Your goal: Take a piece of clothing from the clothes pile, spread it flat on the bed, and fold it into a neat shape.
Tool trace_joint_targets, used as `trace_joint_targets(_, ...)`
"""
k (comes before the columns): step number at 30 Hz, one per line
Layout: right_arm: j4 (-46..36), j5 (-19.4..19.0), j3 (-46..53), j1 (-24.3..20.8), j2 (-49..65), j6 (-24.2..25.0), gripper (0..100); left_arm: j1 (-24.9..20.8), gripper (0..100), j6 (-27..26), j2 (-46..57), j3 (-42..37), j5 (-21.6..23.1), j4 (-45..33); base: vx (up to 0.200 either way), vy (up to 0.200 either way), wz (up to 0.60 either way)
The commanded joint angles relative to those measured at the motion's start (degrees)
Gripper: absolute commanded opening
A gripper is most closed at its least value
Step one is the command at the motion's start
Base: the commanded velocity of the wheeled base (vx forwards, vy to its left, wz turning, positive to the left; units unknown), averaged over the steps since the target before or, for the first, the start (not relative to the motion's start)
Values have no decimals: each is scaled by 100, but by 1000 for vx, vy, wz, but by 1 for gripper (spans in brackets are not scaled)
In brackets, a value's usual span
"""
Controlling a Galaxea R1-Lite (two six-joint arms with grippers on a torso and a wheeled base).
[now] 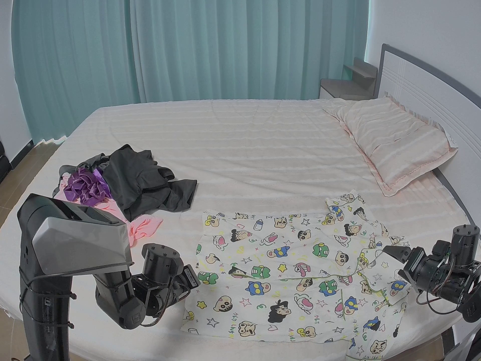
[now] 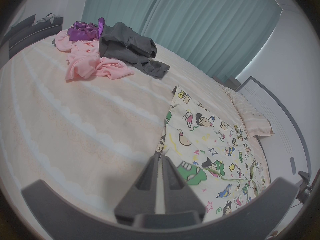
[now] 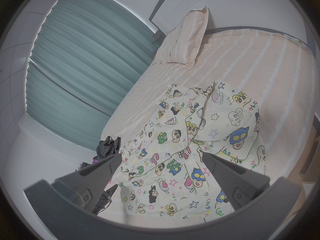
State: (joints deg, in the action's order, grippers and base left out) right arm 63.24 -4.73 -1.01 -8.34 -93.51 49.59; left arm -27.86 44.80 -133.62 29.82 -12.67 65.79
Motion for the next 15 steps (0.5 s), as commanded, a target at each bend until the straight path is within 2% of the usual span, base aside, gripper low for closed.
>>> trace_joint_targets(1,-5,-2,92,-1,0,-2,100,61,100,2,-120,33,1,4,0,0,0)
trace_joint_targets(7,-14,16,92,8,9,-11,100,140,100,11,-94,-37,1,4,0,0,0)
trace_joint_targets(10,-58,25,92,16,35,-28,100,246,100,38,143,-345,1,30,0,0,0)
trace_joint_targets(15,-84,95,101,34,9,-46,100,175,100,257,882,-1162,89,276,0,0,0)
